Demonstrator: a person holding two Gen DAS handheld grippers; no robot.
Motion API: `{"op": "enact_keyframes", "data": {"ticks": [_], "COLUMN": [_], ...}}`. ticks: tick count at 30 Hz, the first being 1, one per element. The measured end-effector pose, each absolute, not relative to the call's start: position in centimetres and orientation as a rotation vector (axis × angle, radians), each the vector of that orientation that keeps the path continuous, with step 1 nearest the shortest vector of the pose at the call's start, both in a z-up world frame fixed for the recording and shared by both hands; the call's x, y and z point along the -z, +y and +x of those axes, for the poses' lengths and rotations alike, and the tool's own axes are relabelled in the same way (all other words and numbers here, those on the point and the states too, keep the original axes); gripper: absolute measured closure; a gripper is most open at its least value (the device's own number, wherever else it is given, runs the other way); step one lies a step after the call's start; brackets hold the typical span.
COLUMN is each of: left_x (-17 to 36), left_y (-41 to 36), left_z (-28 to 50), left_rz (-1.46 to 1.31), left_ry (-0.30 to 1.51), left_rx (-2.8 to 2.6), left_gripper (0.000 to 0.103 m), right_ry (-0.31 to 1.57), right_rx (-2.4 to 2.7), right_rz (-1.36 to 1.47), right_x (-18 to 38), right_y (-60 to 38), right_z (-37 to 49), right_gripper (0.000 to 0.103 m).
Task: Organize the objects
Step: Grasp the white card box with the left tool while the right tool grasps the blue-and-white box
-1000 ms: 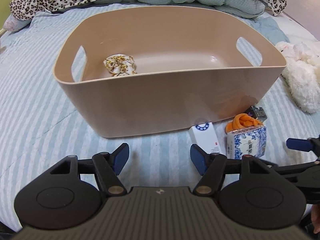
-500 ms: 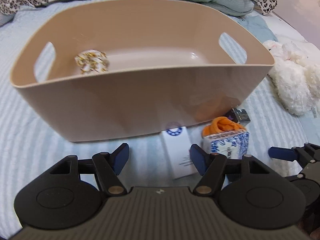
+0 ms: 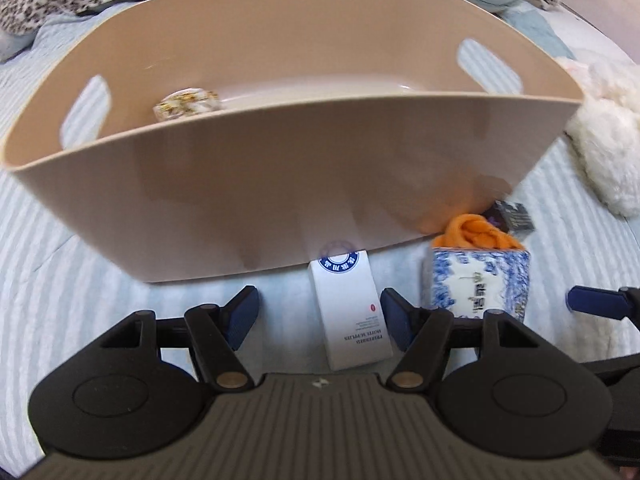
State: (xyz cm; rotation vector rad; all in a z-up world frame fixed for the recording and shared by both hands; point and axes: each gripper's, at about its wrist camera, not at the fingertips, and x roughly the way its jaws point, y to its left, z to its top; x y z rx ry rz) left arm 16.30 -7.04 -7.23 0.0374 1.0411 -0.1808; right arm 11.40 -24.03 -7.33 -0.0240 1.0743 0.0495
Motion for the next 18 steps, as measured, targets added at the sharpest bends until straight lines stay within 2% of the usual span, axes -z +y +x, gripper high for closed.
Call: {"op": "enact_keyframes", "data": {"ticks": [2, 7, 9, 12, 18], "left_x": [7.3, 7.2, 7.3, 7.2, 7.2], "left_y": [-6.2, -5.0, -4.5, -3.5, -1.9], "left_z": [16.3, 16.2, 16.2, 16.2, 17.0], "left_rz": [0.013, 0.027, 0.03, 0.008, -0.012], "left_ry": [1.038, 1.048, 1.059, 1.072, 1.085], "left_rx": [0.192, 0.215, 0.214, 0.208, 0.222], "left_gripper": [0.039, 0.062, 0.066, 0.069, 0.069], "right_ry": [1.06, 1.042, 1.037, 1.049, 1.064], "right_rx": [-0.059, -0.069, -0.077, -0.065, -0.052], "right_rz": [-0.023, -0.007, 0.021, 0.048, 0.073], "right_x": [7.3, 6.9, 6.7, 7.1, 8.1], "right_y": [-23.5, -22.6, -22.4, -22.1, -20.9], "right_z": [11.5, 11.7, 11.9, 12.1, 12.6], "right_gripper": [0.012, 0.012, 0.012, 0.012, 0.012]}}
